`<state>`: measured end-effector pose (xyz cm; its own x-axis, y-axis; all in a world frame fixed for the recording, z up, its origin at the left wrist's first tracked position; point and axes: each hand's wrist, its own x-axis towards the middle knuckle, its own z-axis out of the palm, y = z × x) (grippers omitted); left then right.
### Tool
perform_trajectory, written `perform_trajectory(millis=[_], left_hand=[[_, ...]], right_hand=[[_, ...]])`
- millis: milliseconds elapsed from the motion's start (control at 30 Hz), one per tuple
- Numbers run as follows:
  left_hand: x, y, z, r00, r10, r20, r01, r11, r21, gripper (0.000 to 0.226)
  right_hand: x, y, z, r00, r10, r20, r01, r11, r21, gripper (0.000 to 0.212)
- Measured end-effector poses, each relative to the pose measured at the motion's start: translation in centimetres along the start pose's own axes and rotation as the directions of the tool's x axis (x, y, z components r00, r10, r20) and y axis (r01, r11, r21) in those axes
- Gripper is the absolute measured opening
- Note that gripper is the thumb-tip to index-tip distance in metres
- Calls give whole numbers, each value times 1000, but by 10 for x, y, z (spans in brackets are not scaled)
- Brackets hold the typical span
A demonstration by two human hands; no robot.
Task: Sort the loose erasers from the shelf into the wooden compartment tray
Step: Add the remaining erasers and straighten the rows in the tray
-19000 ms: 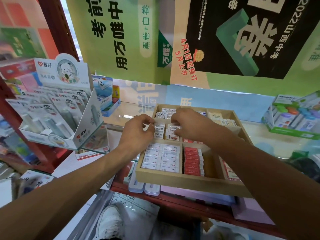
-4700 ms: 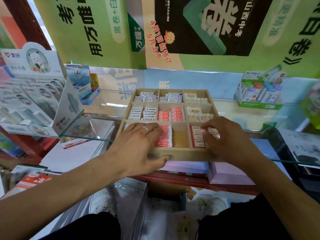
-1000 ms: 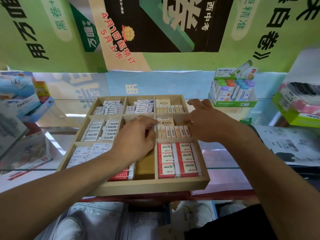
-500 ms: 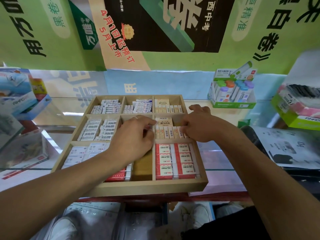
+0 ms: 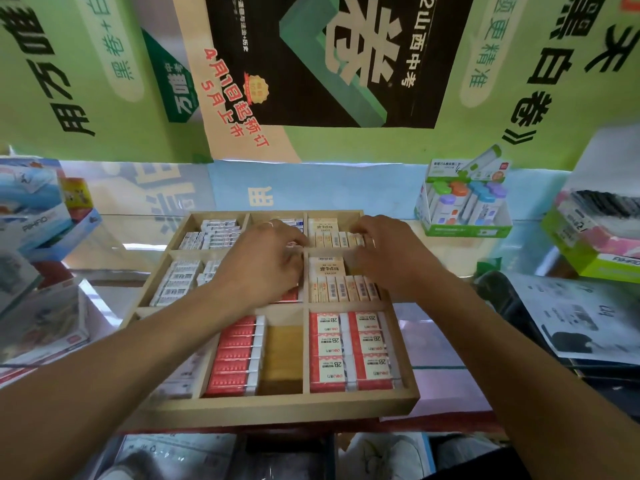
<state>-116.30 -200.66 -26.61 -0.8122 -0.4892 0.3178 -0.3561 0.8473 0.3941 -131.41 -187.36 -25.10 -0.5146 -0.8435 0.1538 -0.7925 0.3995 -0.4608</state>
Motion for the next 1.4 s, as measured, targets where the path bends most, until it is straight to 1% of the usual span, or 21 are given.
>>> perform_trajectory(millis=[100,200,300,367,467,533,633,700,800,933,1000,1067,1167,1233,1300,1367,1400], left_hand=[[0,-9,0,997,-66,31,66,998,-18,30],[-10,-20,-9,993,-105,44,107,993,-45,33],[-25,-34,-19,996,-76,39,76,997,0,34],[-33,-47,-23,998,-55,24,54,997,49,32],[-43,-60,-27,998,-64,9,64,996,55,32],[-48,-60,-27,996,-75,38,72,995,75,40],[-48,-53,-30,981,-134,142,111,981,160,53],[-44,-44,-32,965,-170,199,123,965,230,57],[-39,-34,-34,939,-255,233,199,951,236,60],[-38,-29,-32,925,-286,251,237,949,206,57],[-39,-23,-30,919,-295,260,250,949,194,46],[-41,-17,-25,927,-272,258,222,953,208,37],[-46,-13,-19,931,-244,273,186,957,221,43],[-48,-12,-18,937,-219,273,156,959,236,53],[-48,-12,-19,939,-210,272,153,964,217,61],[-49,-13,-20,942,-212,260,172,971,168,61],[-49,-16,-20,948,-201,248,166,974,155,61]], right_hand=[[-1,-8,9,994,-105,42,108,991,-76,38],[-9,-17,18,976,-214,39,216,975,-46,31],[-18,-26,24,965,-249,79,250,968,-1,30],[-22,-32,28,956,-275,104,274,961,18,36],[-26,-43,34,933,-344,104,345,939,9,41],[-27,-47,39,932,-346,105,347,938,4,36],[-27,-54,47,956,-271,114,274,961,-17,34],[-26,-59,50,964,-233,126,242,969,-58,35],[-24,-62,47,967,-213,138,225,971,-81,32],[-20,-59,39,966,-205,156,217,974,-61,25],[-19,-55,34,964,-204,170,214,976,-47,23],[-20,-48,31,962,-210,172,223,973,-60,21],[-24,-38,30,963,-209,172,227,969,-95,26],[-24,-39,31,951,-232,204,262,955,-139,37],[-19,-42,32,926,-309,218,359,898,-252,47],[-11,-45,31,892,-393,224,449,825,-344,51],[-6,-46,31,880,-409,243,473,805,-358,50]])
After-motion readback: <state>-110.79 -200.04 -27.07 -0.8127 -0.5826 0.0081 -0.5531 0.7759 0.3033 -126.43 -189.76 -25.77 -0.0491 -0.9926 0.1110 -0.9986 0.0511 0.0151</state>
